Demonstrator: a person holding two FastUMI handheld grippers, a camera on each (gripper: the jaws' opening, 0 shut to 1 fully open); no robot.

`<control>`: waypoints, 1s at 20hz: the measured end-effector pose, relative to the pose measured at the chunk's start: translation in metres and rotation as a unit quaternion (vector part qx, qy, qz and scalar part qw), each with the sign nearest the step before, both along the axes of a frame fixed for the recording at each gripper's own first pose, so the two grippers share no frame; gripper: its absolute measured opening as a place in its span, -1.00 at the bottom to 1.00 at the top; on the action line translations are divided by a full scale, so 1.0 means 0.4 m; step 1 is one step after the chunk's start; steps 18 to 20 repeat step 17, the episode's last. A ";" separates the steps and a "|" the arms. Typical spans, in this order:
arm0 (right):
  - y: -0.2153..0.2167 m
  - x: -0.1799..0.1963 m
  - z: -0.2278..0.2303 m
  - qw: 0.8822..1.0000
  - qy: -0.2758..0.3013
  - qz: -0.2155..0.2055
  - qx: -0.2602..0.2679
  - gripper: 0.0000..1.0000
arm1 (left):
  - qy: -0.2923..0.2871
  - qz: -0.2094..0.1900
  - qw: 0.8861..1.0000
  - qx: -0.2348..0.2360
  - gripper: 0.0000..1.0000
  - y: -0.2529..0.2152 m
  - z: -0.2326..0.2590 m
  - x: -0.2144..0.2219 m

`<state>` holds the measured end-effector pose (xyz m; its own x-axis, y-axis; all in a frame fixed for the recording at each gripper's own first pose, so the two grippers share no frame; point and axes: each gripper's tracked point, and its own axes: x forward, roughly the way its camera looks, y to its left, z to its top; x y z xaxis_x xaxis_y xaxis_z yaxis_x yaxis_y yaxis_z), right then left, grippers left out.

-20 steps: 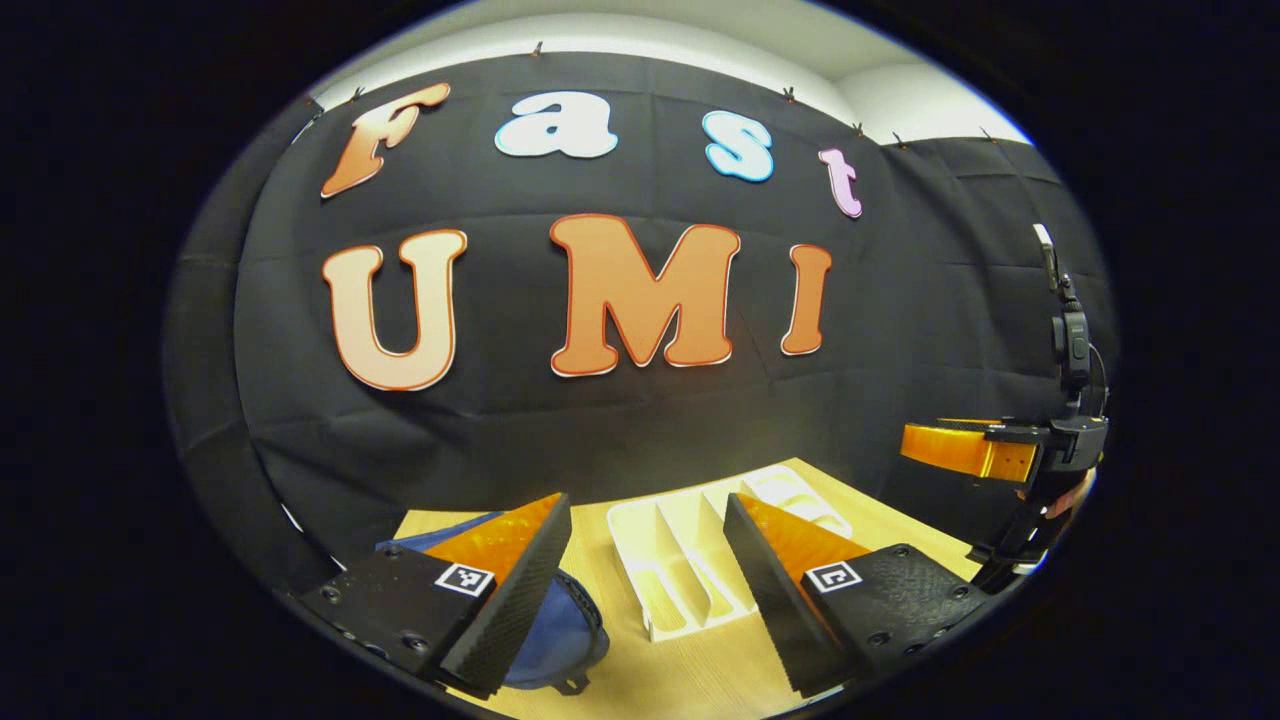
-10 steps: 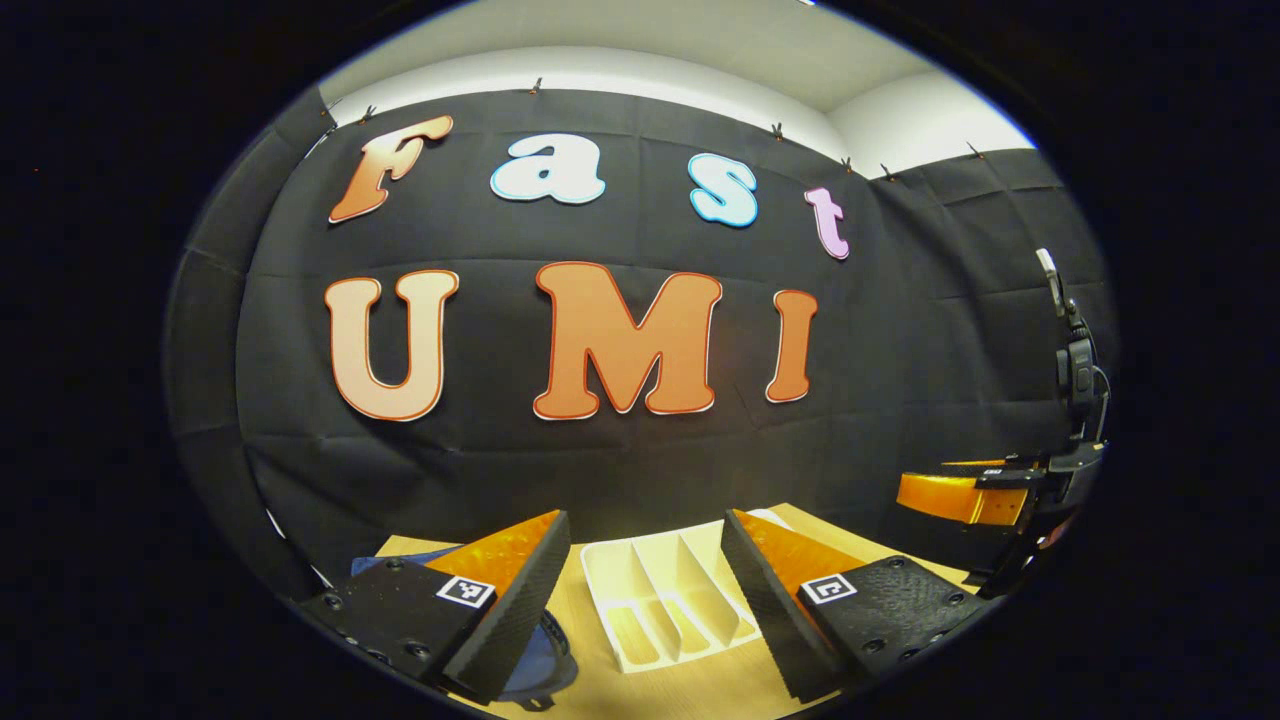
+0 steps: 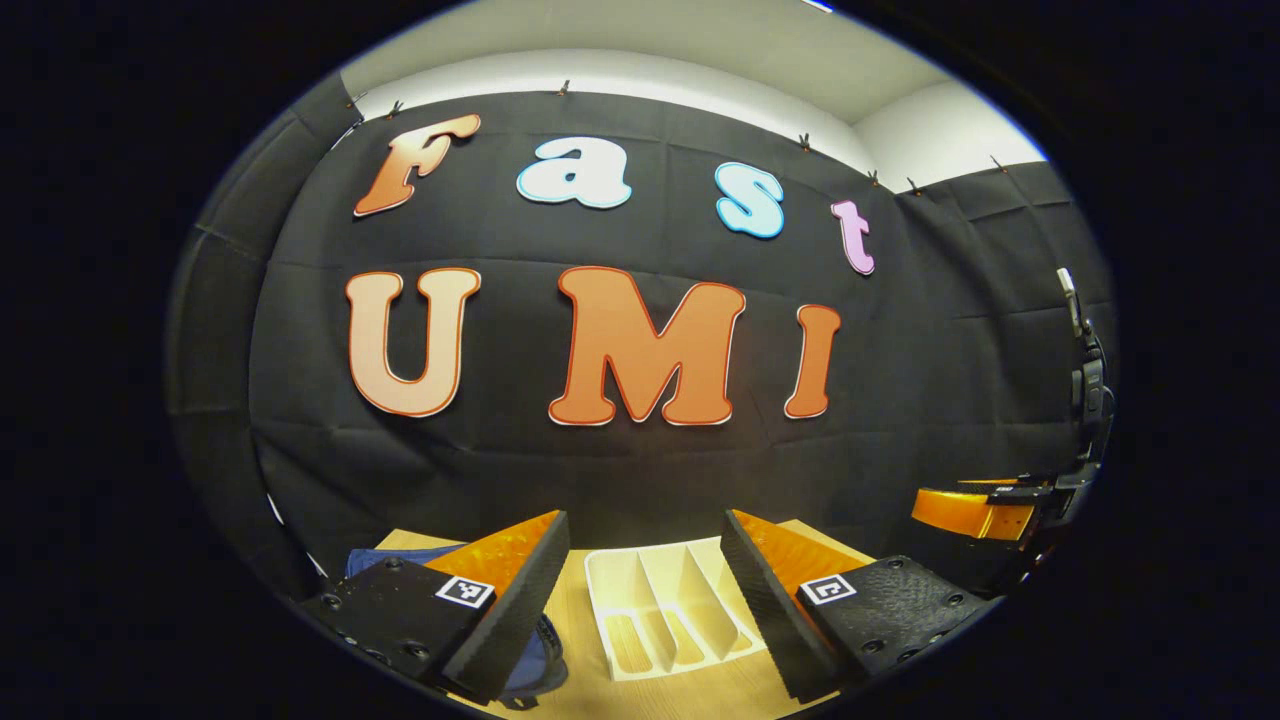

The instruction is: Open the schoolbag, grab two books from the bookshelf and put them into the schoolbag.

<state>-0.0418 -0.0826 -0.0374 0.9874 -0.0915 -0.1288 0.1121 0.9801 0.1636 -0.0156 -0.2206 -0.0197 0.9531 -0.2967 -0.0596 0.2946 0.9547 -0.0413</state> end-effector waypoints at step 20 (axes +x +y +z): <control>0.009 0.008 0.024 1.000 -0.014 0.001 -0.010 0.93 | -0.014 0.042 0.999 0.002 0.90 0.048 0.027 -0.011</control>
